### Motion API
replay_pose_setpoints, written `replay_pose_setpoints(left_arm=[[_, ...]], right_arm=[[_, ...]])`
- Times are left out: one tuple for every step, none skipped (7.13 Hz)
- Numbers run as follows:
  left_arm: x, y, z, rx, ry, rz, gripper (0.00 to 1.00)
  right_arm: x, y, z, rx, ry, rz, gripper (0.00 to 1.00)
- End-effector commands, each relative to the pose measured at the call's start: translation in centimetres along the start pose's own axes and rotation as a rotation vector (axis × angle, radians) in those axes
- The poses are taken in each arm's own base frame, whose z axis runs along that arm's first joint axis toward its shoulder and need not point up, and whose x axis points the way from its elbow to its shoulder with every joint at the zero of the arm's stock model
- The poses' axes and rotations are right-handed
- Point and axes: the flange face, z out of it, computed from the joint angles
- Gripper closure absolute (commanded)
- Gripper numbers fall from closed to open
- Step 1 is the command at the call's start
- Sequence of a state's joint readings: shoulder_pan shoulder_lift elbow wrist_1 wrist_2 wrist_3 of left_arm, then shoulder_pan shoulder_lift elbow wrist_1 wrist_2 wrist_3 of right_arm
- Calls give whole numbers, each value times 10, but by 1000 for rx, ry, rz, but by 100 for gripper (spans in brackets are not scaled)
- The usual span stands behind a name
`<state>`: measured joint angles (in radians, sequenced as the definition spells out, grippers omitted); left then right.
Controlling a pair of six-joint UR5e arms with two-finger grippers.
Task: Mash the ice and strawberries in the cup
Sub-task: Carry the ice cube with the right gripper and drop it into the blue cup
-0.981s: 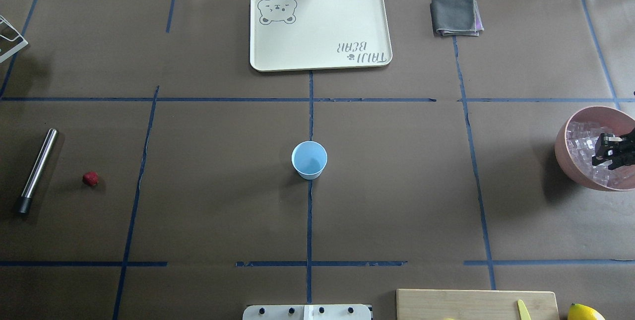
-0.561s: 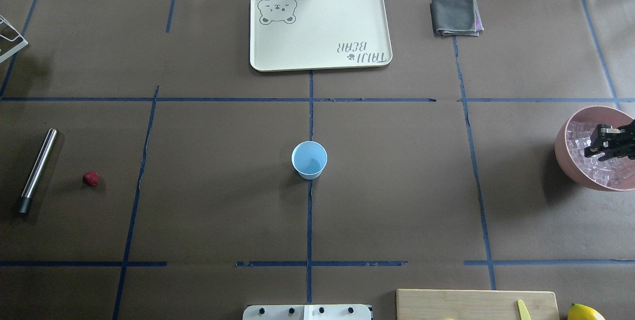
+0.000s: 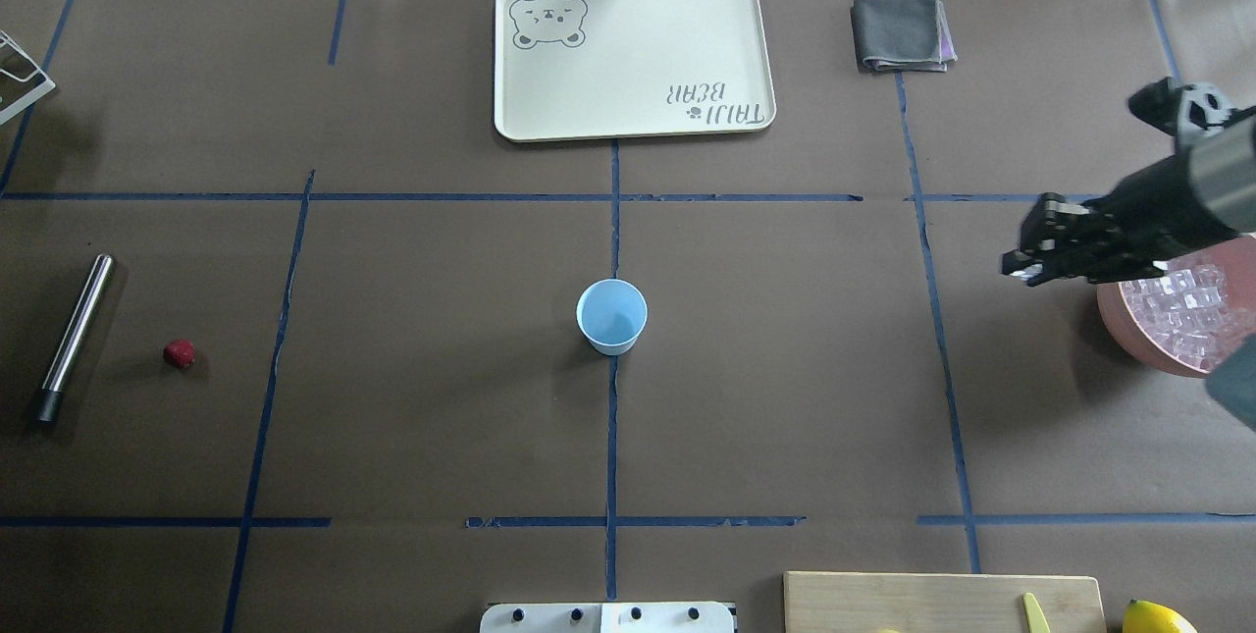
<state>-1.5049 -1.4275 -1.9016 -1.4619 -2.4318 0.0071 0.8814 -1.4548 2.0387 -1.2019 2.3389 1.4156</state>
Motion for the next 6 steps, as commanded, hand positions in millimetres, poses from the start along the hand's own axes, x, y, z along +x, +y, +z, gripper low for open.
replay_pose_setpoints(left_arm=[[1, 4, 2, -4, 24, -1, 0], [3, 3, 1, -2, 24, 3, 0], [3, 4, -1, 1, 24, 6, 0], [5, 4, -2, 3, 24, 7, 0], [5, 8, -2, 1, 24, 7, 0], [6, 8, -3, 3, 24, 7, 0]], right_arm=[[-132, 47, 70, -43, -66, 63, 100], [-186, 52, 115, -21, -63, 102, 100], [-206, 63, 147, 4, -50, 103, 100], [-217, 72, 163, 21, -45, 106, 100], [-228, 77, 179, 32, -38, 112, 100], [-222, 88, 191, 18, -22, 106, 95]])
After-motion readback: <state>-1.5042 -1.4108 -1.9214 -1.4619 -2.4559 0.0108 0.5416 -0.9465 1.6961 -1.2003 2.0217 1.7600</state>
